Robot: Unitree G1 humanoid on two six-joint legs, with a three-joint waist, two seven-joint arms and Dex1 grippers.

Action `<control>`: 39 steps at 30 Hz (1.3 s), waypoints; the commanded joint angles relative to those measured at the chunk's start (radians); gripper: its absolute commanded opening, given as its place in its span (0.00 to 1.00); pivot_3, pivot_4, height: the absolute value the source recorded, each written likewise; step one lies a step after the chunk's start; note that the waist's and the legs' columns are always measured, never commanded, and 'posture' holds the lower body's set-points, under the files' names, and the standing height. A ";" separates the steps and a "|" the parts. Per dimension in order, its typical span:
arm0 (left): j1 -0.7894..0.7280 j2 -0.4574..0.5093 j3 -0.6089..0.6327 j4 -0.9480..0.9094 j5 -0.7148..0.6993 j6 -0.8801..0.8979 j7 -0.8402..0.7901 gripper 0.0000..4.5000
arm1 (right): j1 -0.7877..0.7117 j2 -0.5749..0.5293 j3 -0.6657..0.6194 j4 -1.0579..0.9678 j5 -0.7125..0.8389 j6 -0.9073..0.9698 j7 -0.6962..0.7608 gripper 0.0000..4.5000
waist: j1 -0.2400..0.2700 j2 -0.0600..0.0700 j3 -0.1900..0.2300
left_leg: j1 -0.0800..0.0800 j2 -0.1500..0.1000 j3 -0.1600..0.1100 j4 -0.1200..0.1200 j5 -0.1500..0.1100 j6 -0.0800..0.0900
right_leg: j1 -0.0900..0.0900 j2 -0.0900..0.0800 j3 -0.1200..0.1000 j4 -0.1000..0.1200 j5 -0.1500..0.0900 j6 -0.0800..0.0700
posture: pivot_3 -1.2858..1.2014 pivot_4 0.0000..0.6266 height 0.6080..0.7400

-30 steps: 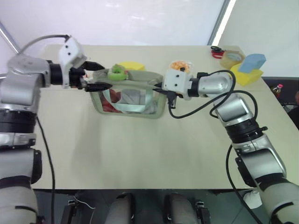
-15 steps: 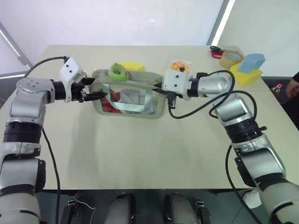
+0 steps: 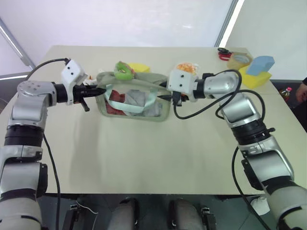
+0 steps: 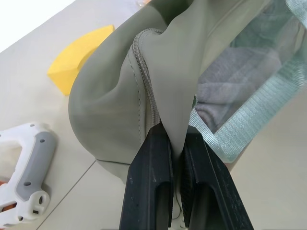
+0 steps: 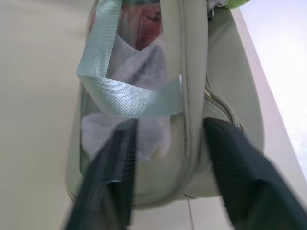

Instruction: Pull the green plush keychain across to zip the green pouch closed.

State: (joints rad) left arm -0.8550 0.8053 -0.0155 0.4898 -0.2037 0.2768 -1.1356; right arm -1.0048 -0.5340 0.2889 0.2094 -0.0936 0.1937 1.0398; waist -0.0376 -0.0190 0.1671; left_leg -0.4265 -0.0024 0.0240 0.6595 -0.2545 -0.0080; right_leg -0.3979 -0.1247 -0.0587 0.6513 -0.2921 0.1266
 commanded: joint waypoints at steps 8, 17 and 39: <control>-0.011 0.015 0.014 -0.047 0.002 0.015 -0.008 0.00 | -0.164 0.157 -0.023 0.016 0.037 0.021 -0.084 0.75 | -0.003 0.000 0.000 | 0.000 0.000 0.000 0.000 0.000 0.000 | 0.000 0.000 0.000 0.000 0.000 0.000 | 0.52 0.24 1.00; -0.006 0.017 0.017 -0.066 0.001 0.026 -0.010 0.00 | -0.228 0.299 0.003 0.210 0.028 -0.050 -0.129 0.75 | -0.005 0.000 0.000 | 0.000 0.000 0.000 0.000 0.000 0.000 | 0.000 0.000 0.000 0.001 0.000 0.000 | 0.52 0.24 1.00; 0.007 0.007 0.018 -0.070 0.000 0.024 -0.002 0.00 | -0.200 0.150 -0.054 0.181 -0.024 -0.105 -0.153 0.01 | -0.001 0.000 0.000 | 0.000 0.000 0.000 0.000 0.000 -0.001 | 0.000 0.000 0.000 0.001 0.000 0.000 | 0.52 0.24 1.00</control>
State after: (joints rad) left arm -0.8360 0.8020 -0.0132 0.4295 -0.2061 0.3098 -1.1359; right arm -1.1959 -0.3408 0.2977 0.4778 -0.1342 0.0557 0.8914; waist -0.0386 -0.0190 0.1671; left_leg -0.4268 -0.0026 0.0236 0.6594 -0.2542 -0.0086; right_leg -0.3980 -0.1247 -0.0590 0.6527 -0.2921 0.1266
